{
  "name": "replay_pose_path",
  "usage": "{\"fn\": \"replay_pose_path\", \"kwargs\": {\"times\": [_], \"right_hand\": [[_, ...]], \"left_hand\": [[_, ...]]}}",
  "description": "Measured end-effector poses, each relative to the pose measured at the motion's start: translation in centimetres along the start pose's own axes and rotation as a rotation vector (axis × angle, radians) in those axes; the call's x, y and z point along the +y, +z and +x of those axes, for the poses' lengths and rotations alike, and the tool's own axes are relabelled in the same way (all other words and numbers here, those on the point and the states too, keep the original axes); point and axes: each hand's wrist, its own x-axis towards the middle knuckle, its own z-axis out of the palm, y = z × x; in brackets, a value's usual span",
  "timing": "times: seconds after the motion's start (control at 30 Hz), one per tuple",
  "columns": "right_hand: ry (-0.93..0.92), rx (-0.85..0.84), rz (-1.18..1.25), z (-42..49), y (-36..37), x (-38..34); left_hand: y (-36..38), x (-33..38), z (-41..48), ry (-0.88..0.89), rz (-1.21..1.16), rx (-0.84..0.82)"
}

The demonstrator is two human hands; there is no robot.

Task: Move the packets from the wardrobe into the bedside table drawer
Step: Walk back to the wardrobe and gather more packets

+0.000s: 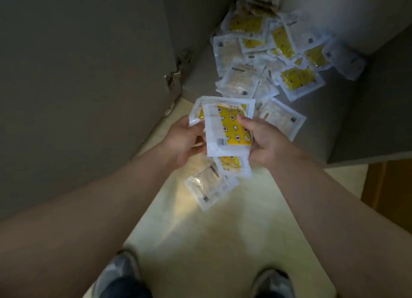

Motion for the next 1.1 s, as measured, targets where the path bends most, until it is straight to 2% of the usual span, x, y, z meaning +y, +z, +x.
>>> {"fn": "replay_pose_path", "kwargs": {"times": [0.27, 0.37, 0.5, 0.63, 0.77, 0.87, 0.97, 1.1], "right_hand": [[0.069, 0.103, -0.061, -9.4, 0.9, -1.0], [0.068, 0.153, -0.095, -10.5, -0.3, -0.6], [0.052, 0.317, -0.152, -8.5, -3.4, 2.4], [0.038, 0.538, -0.172, -5.6, -6.8, 7.0], [0.045, 0.533, -0.126, -3.2, -9.0, 10.3], [0.037, 0.520, -0.119, -1.7, -9.3, 11.7], [0.045, 0.523, -0.104, -0.9, -9.0, 12.5], [0.101, 0.530, -0.087, -2.4, -8.3, 12.8]], "left_hand": [[-0.2, 3.4, -10.3, -0.160, -0.034, 0.048], [0.3, 2.8, -10.9, -0.189, 0.045, 0.086], [0.9, -1.3, -8.0, -0.171, 0.292, 0.150], [0.9, -7.1, -4.3, -0.137, 0.962, 0.164], [2.2, -11.2, -1.4, -0.119, 1.182, 0.131], [3.2, -13.5, 0.0, -0.029, 1.388, 0.207], [3.3, -14.2, 0.2, 0.069, 1.403, 0.236], [2.3, -14.0, -1.3, -0.048, 1.202, 0.110]]}}
